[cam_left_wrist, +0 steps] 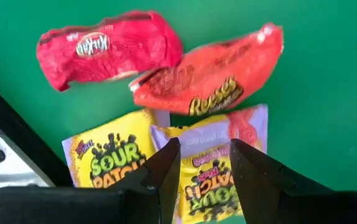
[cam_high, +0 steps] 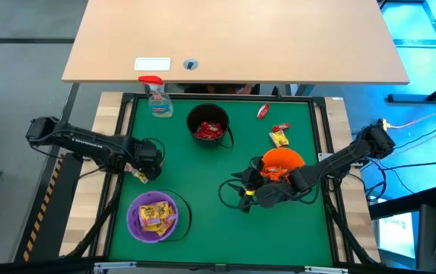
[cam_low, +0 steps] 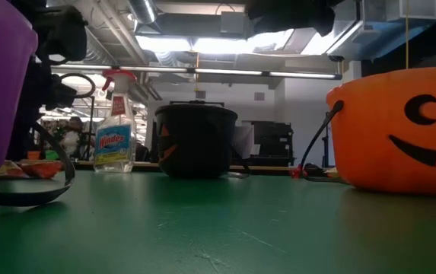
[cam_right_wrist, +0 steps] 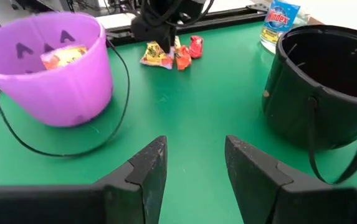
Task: Sort candy
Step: Put the yellow candy into the violet bucket
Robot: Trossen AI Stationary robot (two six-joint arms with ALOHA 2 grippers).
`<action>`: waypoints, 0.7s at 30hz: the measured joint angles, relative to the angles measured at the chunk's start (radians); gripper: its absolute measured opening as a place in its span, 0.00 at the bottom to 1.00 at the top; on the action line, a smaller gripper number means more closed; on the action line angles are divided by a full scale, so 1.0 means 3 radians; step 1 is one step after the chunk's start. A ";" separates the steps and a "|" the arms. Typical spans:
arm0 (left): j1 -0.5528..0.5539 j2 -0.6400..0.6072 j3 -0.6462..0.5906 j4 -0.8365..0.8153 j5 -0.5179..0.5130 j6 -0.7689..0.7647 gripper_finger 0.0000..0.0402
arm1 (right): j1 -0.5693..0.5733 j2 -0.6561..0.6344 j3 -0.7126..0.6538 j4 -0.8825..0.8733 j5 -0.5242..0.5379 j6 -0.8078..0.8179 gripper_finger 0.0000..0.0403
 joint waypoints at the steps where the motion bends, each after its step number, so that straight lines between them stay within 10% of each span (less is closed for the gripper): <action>1: 0.0009 -0.0001 -0.0001 -0.0014 0.0026 0.0029 0.32 | 0.0000 0.0005 0.0000 -0.0009 -0.0001 0.0000 0.39; 21: 0.0002 0.0744 0.0008 0.0156 0.0378 0.0396 0.26 | 0.0001 0.0063 0.0000 -0.0014 -0.0061 -0.0030 0.39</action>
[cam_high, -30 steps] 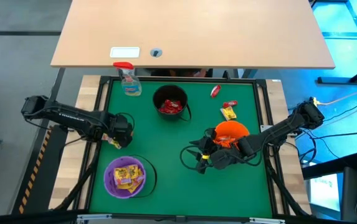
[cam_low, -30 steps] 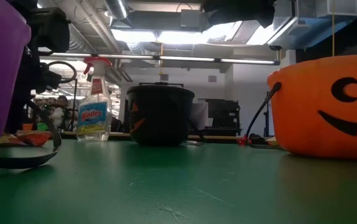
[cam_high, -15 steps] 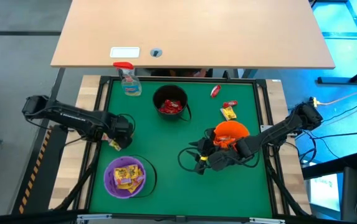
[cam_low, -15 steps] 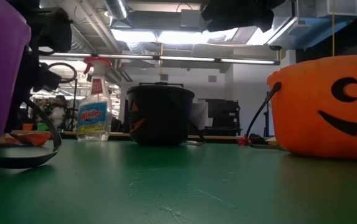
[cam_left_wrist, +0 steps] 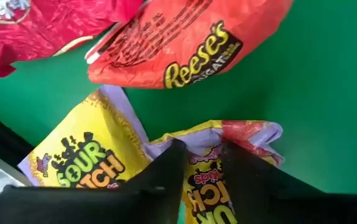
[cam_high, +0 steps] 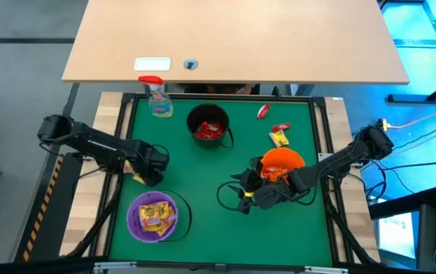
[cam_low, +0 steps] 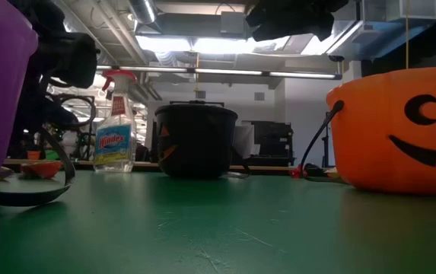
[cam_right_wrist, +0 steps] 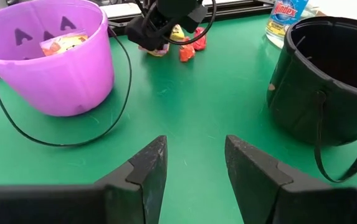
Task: Sort candy
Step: Put the yellow candy into the violet bucket
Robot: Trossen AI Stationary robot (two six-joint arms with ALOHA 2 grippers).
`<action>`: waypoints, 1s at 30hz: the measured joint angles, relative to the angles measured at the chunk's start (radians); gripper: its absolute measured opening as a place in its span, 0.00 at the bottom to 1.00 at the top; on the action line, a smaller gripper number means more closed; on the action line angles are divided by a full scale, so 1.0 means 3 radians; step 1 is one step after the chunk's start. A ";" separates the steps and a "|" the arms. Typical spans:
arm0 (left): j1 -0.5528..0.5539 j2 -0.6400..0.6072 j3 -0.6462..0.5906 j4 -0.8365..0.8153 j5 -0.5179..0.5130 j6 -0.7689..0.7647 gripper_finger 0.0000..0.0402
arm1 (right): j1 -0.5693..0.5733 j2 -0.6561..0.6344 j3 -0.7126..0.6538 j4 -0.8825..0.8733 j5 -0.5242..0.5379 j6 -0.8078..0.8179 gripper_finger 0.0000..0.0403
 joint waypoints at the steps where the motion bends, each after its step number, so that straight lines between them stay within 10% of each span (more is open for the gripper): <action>1: 0.0000 -0.0004 0.0000 0.0008 0.0013 0.0004 0.23 | 0.0001 0.0000 0.0000 0.0003 0.0000 -0.0031 0.39; 7: -0.0001 -0.0032 0.0088 -0.0064 -0.0034 0.0132 0.02 | 0.0001 0.0000 0.0000 0.0013 0.0000 -0.0136 0.39; 21: -0.0076 -0.0032 0.1664 -0.1228 -0.0868 0.0387 0.00 | 0.0000 0.0000 0.0000 0.0013 0.0001 -0.0160 0.39; 30: -0.0708 -0.0055 0.2464 -0.1409 -0.0693 0.0646 0.00 | 0.0001 0.0000 0.0000 0.0013 0.0001 -0.0161 0.39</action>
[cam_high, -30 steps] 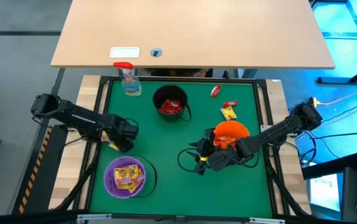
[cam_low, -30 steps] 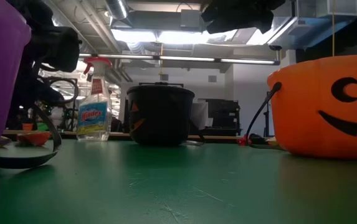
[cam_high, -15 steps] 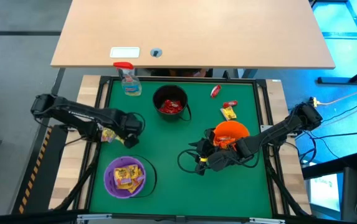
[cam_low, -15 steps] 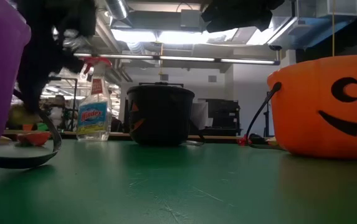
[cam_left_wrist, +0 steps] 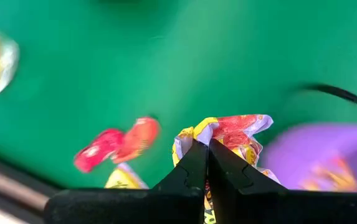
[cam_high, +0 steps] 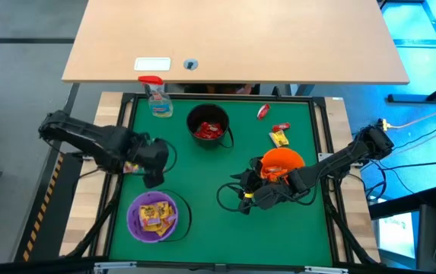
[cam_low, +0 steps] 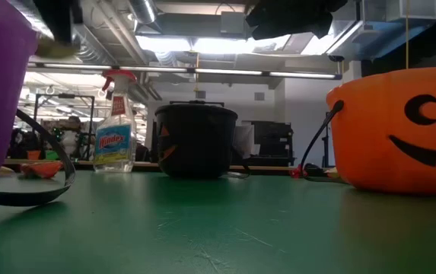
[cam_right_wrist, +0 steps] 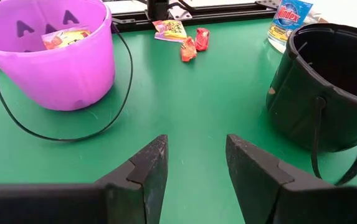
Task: Sort candy
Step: Put the yellow candy into the violet bucket
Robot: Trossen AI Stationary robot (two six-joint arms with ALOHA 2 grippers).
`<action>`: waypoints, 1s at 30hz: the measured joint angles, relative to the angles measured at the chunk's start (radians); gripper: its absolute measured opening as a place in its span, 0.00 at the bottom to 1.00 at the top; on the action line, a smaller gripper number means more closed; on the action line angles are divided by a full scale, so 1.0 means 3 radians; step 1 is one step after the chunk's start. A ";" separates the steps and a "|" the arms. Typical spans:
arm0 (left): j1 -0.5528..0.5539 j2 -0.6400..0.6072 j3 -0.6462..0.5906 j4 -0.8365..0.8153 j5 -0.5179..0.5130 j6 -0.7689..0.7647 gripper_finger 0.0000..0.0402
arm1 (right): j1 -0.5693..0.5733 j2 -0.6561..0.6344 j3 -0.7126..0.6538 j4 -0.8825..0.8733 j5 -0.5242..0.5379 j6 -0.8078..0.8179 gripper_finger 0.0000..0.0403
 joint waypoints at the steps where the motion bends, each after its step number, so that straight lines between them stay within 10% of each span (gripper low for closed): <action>1: -0.0109 0.0000 0.0063 -0.0001 0.0029 0.0021 0.00 | 0.0000 0.0000 0.0000 0.0000 0.0000 0.0000 0.39; 12: -0.1460 0.0057 0.0295 0.0508 -0.0032 -0.0111 0.00 | 0.0000 0.0000 0.0000 0.0008 0.0018 0.0000 0.39; 30: -0.2026 0.0553 0.0293 0.0888 -0.0285 -0.0292 0.00 | -0.0001 0.0000 0.0000 0.0039 0.0074 0.0012 0.39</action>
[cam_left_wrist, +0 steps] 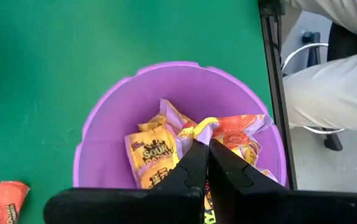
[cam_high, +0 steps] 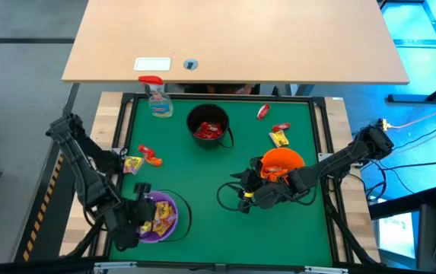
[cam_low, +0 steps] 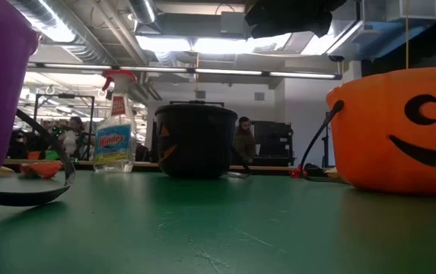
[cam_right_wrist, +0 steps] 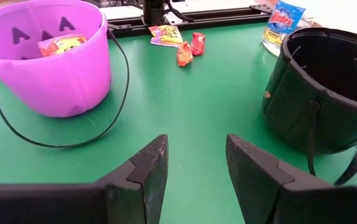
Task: Sort candy
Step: Put the yellow candy into the violet bucket
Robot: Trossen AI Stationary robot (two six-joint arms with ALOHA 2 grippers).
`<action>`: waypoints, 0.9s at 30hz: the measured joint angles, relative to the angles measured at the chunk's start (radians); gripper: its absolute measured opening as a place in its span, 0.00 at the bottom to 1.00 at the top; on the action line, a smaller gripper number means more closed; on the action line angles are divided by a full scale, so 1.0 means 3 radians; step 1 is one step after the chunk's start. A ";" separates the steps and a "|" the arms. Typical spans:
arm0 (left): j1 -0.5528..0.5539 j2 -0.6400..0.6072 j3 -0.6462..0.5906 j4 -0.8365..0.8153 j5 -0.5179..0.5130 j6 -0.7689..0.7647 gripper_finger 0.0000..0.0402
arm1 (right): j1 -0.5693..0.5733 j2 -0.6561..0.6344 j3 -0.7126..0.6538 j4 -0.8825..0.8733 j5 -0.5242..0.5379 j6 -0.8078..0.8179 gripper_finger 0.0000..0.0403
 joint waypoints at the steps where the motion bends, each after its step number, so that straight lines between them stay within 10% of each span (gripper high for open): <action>1: -0.0001 0.0000 0.0000 0.0001 0.0000 0.0000 0.00 | 0.0000 0.0000 0.0000 0.0000 0.0012 0.0000 0.39; 27: 0.0243 -0.0028 -0.0319 0.0465 0.0194 0.0134 0.00 | 0.0000 0.0000 0.0000 -0.0003 0.0010 0.0025 0.39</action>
